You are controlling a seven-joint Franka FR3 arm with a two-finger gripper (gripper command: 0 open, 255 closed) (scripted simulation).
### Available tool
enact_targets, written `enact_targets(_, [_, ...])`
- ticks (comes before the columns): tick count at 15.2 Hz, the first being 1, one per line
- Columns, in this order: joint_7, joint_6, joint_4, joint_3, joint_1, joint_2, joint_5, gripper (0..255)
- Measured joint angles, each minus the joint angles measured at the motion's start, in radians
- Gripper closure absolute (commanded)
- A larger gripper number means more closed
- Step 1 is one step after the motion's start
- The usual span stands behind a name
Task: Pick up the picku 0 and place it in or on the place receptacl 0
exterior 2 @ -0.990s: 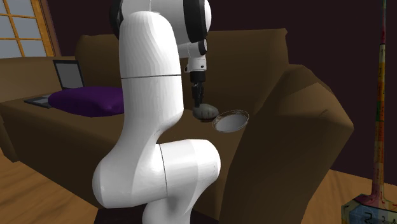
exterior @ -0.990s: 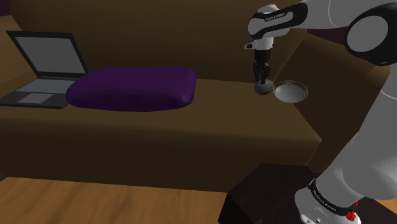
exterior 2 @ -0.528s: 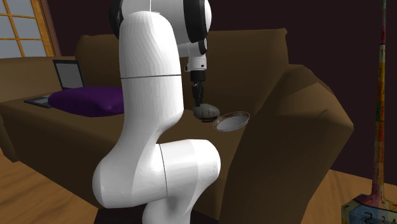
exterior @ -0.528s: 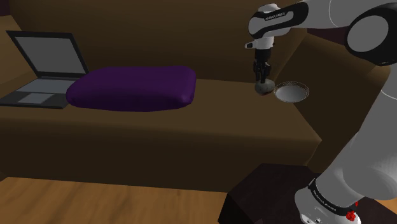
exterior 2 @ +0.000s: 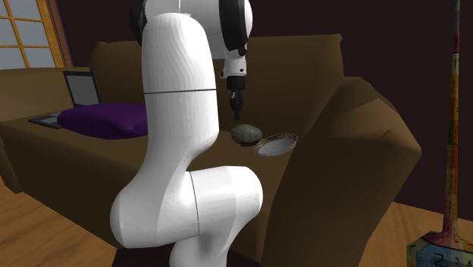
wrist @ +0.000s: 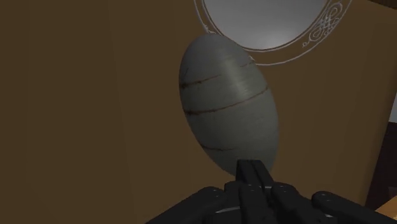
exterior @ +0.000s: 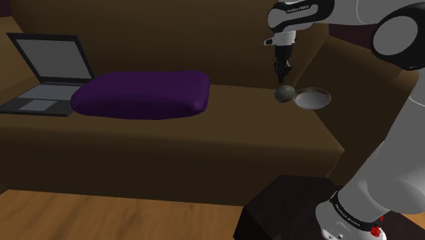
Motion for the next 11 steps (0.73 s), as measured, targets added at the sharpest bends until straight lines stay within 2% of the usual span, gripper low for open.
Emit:
enact_targets(1, [0.0, 0.0, 0.0, 0.0, 0.0, 0.0, 0.0, 0])
enact_targets(2, [0.0, 0.0, 0.0, 0.0, 0.0, 0.0, 0.0, 0])
enact_targets(4, [-0.087, 0.021, -0.025, -0.014, -0.035, -0.011, 0.036, 0])
enact_targets(10, [-0.537, 0.031, -0.013, -0.053, -0.212, 0.075, 0.261, 0])
enact_targets(11, [-0.572, 0.038, -0.027, -0.054, -0.224, 0.076, 0.275, 0])
